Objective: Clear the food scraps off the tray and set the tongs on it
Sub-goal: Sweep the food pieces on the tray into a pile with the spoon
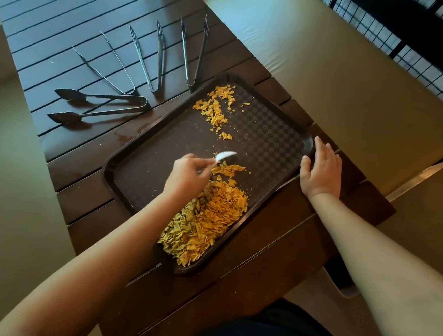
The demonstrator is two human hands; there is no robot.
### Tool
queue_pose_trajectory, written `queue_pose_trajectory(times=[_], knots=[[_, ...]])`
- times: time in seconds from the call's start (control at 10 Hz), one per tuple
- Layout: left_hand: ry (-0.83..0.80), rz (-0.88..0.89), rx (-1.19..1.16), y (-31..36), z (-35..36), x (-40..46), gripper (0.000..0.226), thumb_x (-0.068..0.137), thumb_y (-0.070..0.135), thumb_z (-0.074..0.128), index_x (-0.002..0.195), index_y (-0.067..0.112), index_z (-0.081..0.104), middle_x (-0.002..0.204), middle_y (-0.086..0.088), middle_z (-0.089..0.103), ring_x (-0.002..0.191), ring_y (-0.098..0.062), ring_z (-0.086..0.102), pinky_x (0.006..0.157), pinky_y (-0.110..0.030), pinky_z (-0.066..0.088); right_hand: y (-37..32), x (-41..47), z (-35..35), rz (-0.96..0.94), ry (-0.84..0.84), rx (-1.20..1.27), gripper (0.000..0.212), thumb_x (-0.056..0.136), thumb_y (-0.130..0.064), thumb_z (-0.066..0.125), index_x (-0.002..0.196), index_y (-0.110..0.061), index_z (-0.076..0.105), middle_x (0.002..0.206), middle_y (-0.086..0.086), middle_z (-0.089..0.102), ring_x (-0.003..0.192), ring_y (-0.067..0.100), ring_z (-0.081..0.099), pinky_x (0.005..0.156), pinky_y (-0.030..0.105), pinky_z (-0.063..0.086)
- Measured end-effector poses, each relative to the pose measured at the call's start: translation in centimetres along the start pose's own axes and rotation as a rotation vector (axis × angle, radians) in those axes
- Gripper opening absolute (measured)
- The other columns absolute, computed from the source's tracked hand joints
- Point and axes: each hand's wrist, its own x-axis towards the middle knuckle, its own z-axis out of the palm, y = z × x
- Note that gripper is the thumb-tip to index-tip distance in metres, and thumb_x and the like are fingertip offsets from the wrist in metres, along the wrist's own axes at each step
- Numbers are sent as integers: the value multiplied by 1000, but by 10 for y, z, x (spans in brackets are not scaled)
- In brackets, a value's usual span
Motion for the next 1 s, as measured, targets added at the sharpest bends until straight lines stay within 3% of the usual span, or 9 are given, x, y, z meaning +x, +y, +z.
queue_pose_trajectory(times=[0.1,0.2,0.4,0.6,0.8,0.9,1.0], knots=[[125,-65,-50,0,-12,17,31,94,14,50,122,14,61,98,-3,51,65,-5,45,49,-10,39,0,-1,1,3,-3,-3,62,91,-42,24,146,-13,29,150,11,34,142,26,24,116,43,13],[147,-99,-24,0,-15,33,33,95,13,47,126,13,59,101,-3,50,73,-7,45,63,-15,37,0,0,0,3,-4,-1,62,91,-42,24,146,-13,29,150,11,34,142,26,23,116,42,13],[-61,-56,-7,7,-8,37,29,94,16,52,120,18,63,100,-2,52,70,-7,48,56,-15,40,1,0,0,4,-9,-11,62,91,-42,24,146,-13,28,151,10,33,142,26,23,116,42,13],[-220,64,154,-13,-20,18,25,89,25,59,113,24,67,90,-4,52,73,-12,46,63,-31,43,1,0,0,6,-9,-11,62,91,-42,24,146,-13,29,151,10,33,142,25,23,116,42,13],[-324,113,185,-28,-31,3,23,90,20,58,109,25,69,83,2,48,68,-9,43,61,-26,39,1,0,1,3,-4,-12,63,91,-43,23,146,-13,29,150,11,33,142,26,24,116,43,15],[-178,90,34,-22,-29,11,25,91,15,56,113,21,67,88,2,51,67,-6,47,56,-14,41,0,0,0,3,-5,-13,63,91,-43,23,146,-13,29,150,11,33,142,26,24,116,43,15],[-38,17,-28,-10,-21,28,28,94,15,52,118,20,64,100,-3,54,73,-7,50,60,-13,42,0,0,0,-2,0,-7,62,91,-42,24,146,-12,30,149,11,35,141,27,25,117,43,16]])
